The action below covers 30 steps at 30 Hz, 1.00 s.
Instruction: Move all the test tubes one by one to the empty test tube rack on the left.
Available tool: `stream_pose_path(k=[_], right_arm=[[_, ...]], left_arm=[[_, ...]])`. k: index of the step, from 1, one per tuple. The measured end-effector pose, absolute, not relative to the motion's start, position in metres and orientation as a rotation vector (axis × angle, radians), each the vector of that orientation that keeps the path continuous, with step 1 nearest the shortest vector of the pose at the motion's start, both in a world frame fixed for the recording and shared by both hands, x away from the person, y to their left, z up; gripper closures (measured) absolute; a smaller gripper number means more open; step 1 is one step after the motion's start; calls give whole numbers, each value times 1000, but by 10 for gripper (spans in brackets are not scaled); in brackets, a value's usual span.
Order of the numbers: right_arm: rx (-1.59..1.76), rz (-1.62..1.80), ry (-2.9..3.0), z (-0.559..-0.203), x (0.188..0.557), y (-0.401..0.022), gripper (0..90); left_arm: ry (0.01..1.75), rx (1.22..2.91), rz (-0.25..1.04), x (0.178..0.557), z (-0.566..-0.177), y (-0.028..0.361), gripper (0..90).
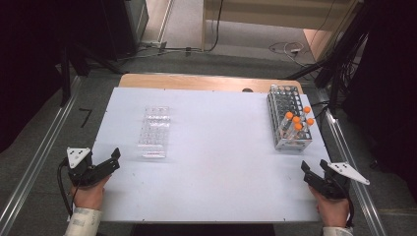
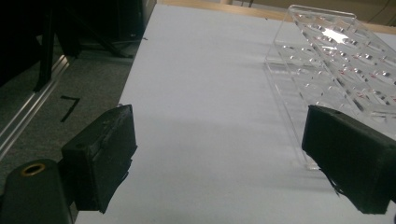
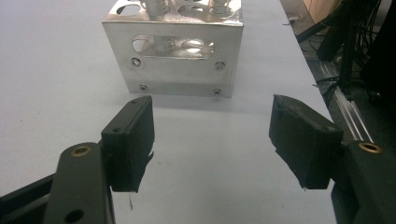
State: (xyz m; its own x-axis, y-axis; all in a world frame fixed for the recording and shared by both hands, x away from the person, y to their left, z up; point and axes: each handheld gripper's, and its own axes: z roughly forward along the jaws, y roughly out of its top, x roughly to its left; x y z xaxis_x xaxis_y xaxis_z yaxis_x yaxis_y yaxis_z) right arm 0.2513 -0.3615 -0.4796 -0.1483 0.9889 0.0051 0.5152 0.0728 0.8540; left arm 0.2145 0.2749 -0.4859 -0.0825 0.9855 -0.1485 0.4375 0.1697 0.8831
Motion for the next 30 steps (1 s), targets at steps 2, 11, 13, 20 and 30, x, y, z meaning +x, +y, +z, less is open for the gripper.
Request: stream_pose_path(k=[2,11,13,20,30], right_arm=[[1496,983,1741,-480,252,-360,309],[1480,1030,1745,-473,262,-355,364],[1469,1038,1745,-471,264,-352,375],[1445,1049,1750,-467,281,-344,413],[1429,1056,1753,-461,301,-331,426]], left_arm=[[1646,1378,866,214,-486,275,101],[1648,1392,864,216,-487,274,101],[1646,1396,867,216,-487,273,101],[1652,1392,868,216,-487,274,101],[1663,1380,875,216,-487,277,101]])
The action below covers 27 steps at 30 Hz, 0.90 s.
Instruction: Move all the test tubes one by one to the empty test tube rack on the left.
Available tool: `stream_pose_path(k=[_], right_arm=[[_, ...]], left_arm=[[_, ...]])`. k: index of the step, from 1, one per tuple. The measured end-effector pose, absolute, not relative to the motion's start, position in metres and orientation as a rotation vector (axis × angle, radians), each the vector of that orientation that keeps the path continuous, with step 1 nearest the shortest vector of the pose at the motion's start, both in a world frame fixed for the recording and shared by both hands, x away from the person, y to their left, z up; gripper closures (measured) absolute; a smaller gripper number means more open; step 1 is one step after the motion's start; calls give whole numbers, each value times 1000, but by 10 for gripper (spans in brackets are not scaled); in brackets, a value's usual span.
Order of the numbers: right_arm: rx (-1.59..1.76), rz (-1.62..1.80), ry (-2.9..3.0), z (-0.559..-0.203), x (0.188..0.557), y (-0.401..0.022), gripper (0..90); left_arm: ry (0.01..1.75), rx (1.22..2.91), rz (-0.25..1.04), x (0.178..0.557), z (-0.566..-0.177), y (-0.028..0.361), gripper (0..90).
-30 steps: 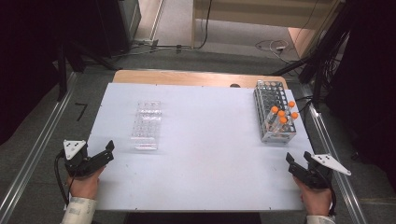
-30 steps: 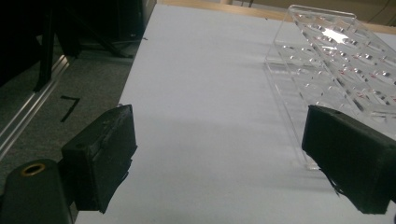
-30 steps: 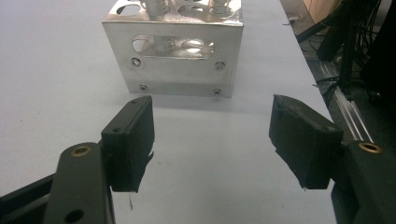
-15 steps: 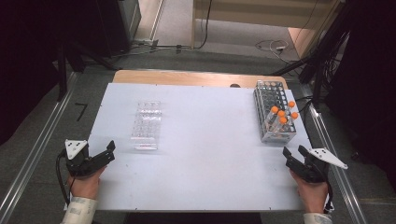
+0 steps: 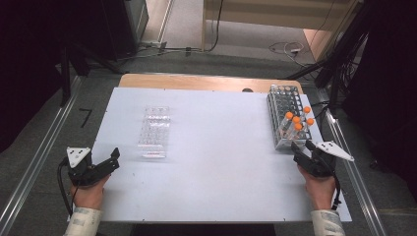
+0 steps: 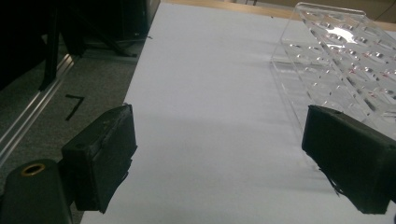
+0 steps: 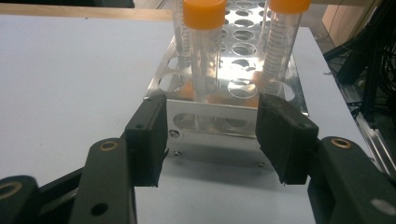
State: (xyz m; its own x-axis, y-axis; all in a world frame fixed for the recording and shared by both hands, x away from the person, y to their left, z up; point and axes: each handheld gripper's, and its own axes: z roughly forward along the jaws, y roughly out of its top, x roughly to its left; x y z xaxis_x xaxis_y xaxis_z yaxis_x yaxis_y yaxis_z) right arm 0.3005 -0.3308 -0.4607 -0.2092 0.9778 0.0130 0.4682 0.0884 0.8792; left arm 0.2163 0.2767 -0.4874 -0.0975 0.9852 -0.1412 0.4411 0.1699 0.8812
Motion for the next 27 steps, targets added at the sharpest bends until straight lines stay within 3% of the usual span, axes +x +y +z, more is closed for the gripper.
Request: stream_pose_path(k=[27], right_arm=[[1426,1061,1716,-459,332,-320,606]], left_arm=[[1656,1391,881,216,-487,276,101]])
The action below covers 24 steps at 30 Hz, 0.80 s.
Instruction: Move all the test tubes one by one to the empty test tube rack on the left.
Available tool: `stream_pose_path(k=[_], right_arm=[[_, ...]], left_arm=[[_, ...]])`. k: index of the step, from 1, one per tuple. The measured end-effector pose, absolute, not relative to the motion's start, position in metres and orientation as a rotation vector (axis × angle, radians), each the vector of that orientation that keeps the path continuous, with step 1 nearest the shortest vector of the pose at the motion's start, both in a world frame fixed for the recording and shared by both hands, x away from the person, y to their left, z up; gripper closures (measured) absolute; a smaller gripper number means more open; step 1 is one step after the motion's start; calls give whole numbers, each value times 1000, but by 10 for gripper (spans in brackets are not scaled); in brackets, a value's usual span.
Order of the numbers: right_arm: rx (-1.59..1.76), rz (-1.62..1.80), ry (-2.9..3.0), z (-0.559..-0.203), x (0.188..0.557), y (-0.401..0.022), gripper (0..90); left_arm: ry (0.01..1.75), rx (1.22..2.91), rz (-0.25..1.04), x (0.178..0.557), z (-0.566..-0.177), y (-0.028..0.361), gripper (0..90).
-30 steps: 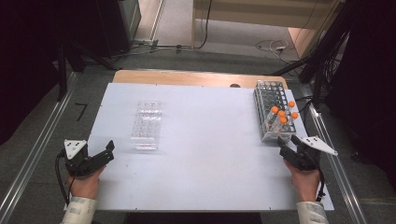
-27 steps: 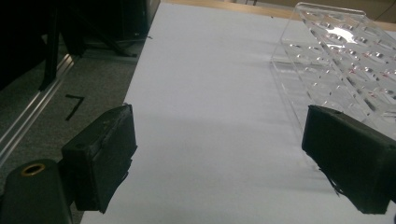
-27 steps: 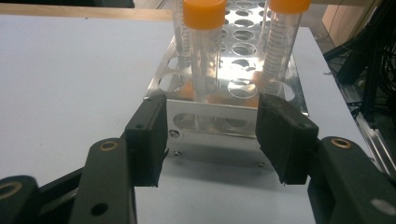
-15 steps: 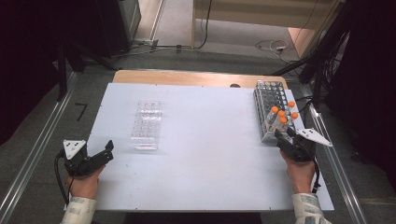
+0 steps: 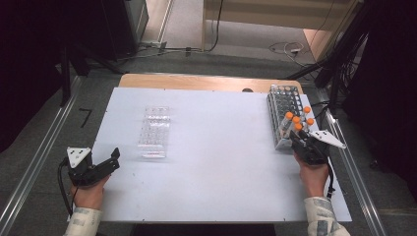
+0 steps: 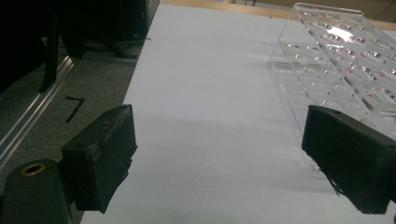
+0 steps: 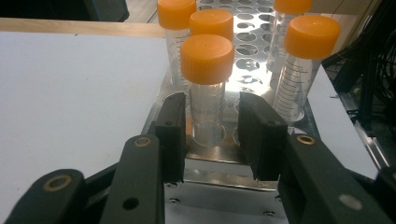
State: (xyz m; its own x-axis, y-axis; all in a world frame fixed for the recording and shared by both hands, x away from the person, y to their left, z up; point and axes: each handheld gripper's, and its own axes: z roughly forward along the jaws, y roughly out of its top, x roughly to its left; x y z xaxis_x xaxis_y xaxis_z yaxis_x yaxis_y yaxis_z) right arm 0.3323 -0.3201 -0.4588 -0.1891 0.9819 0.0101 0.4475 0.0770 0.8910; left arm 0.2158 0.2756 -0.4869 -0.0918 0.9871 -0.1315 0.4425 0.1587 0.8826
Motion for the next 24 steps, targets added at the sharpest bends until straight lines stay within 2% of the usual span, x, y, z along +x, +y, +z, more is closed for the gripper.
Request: stream_pose_path(k=[11,14,24], right_arm=[[1418,1056,1708,-462,337,-317,667],[1418,1055,1706,-463,338,-317,710],[1405,1100,1652,-449,332,-319,719]], left_arm=[[1657,1387,877,216,-487,275,101],[1656,1387,876,216,-487,275,102],[1655,1386,874,217,-488,275,102]])
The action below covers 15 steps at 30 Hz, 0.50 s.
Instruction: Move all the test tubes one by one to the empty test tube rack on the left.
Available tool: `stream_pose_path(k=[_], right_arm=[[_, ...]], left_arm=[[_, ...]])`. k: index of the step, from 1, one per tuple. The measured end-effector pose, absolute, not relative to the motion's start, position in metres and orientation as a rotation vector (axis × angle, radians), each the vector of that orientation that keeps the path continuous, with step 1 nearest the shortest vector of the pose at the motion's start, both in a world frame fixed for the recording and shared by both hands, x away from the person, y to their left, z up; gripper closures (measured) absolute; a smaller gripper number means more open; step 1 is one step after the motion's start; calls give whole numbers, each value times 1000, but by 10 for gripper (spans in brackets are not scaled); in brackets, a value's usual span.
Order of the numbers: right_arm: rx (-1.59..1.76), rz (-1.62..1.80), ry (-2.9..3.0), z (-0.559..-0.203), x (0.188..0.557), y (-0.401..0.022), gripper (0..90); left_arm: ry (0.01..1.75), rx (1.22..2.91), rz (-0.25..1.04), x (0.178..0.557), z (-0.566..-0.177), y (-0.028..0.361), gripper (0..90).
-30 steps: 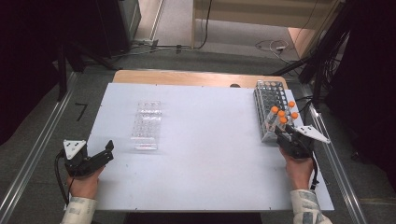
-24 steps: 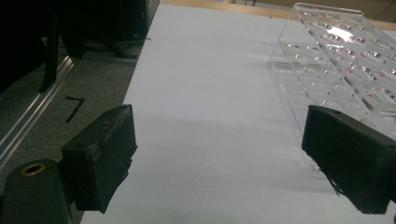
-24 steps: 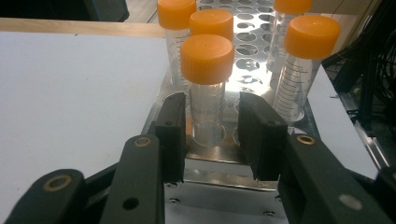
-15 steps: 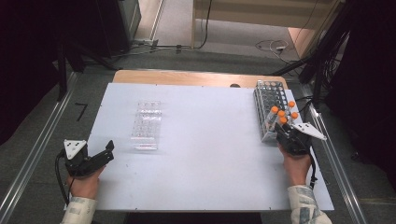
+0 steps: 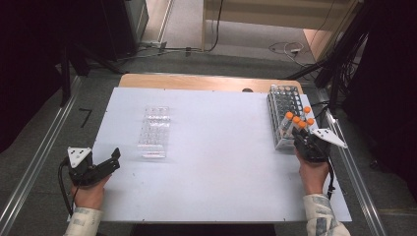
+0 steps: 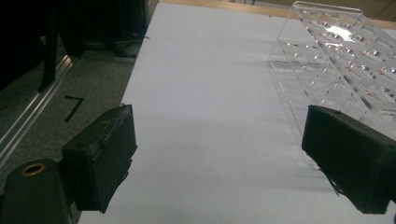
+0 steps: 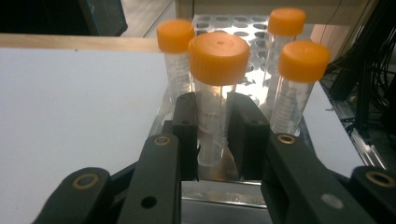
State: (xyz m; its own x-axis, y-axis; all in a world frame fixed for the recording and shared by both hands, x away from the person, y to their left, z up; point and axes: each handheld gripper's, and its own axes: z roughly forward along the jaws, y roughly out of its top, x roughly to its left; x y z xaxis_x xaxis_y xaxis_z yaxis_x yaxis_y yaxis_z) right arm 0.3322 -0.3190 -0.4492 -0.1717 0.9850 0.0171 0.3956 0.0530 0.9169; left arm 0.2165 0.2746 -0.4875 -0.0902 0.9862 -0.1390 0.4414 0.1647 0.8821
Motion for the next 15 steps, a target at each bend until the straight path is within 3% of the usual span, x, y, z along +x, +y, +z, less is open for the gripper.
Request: stream_pose_path(k=[15], right_arm=[[1340,1162,1566,-414,313,-320,725]], left_arm=[[1638,1394,908,214,-485,273,101]])
